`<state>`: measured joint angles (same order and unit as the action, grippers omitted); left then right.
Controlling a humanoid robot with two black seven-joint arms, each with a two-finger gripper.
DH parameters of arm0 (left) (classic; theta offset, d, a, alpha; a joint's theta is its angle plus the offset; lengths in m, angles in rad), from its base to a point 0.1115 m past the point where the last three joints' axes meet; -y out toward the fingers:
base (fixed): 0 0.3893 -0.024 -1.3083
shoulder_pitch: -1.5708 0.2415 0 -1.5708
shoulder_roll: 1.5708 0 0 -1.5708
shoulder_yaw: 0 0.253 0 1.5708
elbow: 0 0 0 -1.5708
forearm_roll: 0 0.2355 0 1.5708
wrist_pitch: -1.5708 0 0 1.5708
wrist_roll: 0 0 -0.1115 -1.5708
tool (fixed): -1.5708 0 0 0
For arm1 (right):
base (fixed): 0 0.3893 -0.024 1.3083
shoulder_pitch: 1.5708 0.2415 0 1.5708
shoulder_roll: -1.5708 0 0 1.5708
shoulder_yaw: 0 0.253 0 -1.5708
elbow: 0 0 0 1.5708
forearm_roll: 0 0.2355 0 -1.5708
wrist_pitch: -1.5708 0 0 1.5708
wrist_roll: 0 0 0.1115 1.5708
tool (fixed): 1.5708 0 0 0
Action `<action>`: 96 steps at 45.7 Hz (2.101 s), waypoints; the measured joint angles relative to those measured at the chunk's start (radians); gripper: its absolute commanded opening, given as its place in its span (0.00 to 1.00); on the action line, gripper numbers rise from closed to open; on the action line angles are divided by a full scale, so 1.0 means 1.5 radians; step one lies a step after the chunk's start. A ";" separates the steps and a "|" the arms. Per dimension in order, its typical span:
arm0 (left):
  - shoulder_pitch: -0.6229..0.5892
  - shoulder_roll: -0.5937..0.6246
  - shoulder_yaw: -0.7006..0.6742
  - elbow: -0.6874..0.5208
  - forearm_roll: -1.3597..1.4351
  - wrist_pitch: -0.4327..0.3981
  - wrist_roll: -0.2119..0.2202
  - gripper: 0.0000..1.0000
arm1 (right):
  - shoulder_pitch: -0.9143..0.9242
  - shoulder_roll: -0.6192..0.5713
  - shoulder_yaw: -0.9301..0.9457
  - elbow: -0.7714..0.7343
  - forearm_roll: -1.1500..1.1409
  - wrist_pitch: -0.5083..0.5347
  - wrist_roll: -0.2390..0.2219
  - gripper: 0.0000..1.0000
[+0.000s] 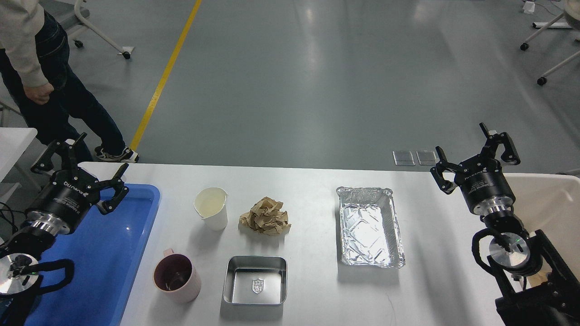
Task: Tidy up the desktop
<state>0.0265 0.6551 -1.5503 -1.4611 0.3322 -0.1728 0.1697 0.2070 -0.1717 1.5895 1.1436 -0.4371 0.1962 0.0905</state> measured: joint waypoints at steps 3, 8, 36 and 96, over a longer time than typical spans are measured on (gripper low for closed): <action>0.012 0.044 0.001 -0.003 0.020 0.004 0.000 0.95 | 0.000 0.000 0.000 -0.001 0.000 0.002 0.000 1.00; 0.057 0.122 0.005 -0.011 0.066 0.007 0.002 0.95 | -0.001 0.000 -0.002 -0.006 -0.001 0.006 0.000 1.00; 0.199 0.322 0.011 -0.082 0.337 -0.070 -0.118 0.97 | -0.010 -0.018 -0.009 -0.006 -0.003 0.012 0.000 1.00; 0.195 0.316 0.088 -0.133 0.524 -0.121 -0.109 0.96 | -0.030 -0.020 -0.016 -0.002 -0.011 0.012 0.000 1.00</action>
<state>0.3189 1.1295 -1.4188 -1.6610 1.1181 -0.3546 0.0064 0.1617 -0.2024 1.5654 1.1401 -0.4541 0.2148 0.0905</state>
